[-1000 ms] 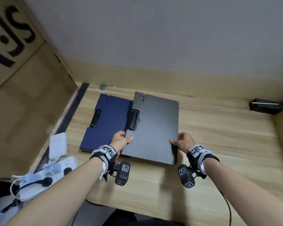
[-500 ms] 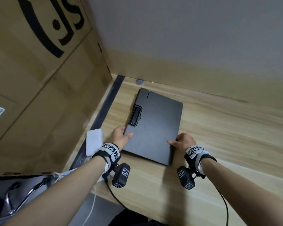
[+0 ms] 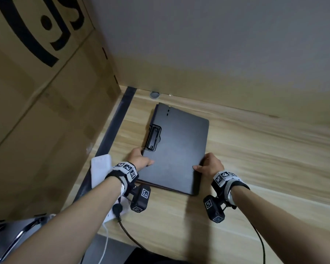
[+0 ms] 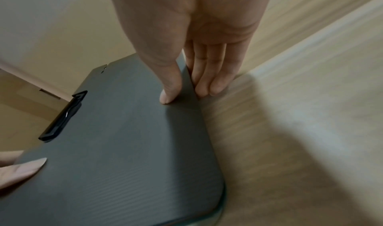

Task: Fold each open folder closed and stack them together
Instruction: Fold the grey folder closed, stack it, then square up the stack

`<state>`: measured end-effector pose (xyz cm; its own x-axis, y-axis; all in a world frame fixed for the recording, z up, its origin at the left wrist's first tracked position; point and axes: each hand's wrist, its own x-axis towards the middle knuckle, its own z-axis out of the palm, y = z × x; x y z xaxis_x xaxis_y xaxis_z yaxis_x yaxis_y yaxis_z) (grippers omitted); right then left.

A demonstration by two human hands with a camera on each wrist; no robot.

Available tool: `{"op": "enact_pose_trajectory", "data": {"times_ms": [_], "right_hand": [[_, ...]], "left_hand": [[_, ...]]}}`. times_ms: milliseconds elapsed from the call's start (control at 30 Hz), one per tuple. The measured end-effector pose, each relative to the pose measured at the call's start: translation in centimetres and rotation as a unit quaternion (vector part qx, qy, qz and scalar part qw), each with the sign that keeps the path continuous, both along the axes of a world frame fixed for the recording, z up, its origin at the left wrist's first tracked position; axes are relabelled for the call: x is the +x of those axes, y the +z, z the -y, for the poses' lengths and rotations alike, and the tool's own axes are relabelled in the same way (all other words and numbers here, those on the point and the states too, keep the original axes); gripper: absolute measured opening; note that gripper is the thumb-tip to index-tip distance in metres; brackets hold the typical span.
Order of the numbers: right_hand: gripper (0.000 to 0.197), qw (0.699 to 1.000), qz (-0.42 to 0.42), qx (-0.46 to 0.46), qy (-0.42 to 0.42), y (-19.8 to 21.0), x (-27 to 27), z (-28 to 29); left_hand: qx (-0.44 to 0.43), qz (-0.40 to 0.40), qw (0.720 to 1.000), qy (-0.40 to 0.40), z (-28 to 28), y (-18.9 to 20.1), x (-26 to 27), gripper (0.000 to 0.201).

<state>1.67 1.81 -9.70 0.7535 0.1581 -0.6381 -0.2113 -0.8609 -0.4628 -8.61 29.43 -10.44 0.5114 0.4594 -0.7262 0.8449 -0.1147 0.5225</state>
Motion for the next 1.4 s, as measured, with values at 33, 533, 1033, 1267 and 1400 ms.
{"op": "enact_pose_trajectory", "data": {"times_ms": [33, 533, 1033, 1267, 1400], "right_hand": [[0.063, 1.0, 0.001, -0.002, -0.006, 0.0, -0.1, 0.5], [0.057, 0.997, -0.021, -0.061, -0.048, 1.8, -2.6, 18.5], [0.036, 0.994, -0.039, -0.014, -0.099, 2.6, -2.0, 24.2], [0.029, 0.971, -0.041, 0.064, -0.228, 1.3, -0.9, 23.2], [0.059, 0.937, -0.086, 0.13, -0.312, 0.0, -0.5, 23.3]], "left_hand": [[0.006, 0.002, 1.0, -0.002, 0.6, 0.4, 0.2, 0.096], [0.014, -0.022, 0.99, -0.136, 18.4, 2.0, 1.0, 0.092], [-0.03, -0.061, 0.984, -0.167, 22.1, 3.2, 3.8, 0.082], [-0.056, -0.02, 0.993, -0.099, 20.3, -2.5, 4.7, 0.127], [-0.054, -0.03, 0.992, -0.106, 20.3, -3.2, 5.5, 0.124]]}}
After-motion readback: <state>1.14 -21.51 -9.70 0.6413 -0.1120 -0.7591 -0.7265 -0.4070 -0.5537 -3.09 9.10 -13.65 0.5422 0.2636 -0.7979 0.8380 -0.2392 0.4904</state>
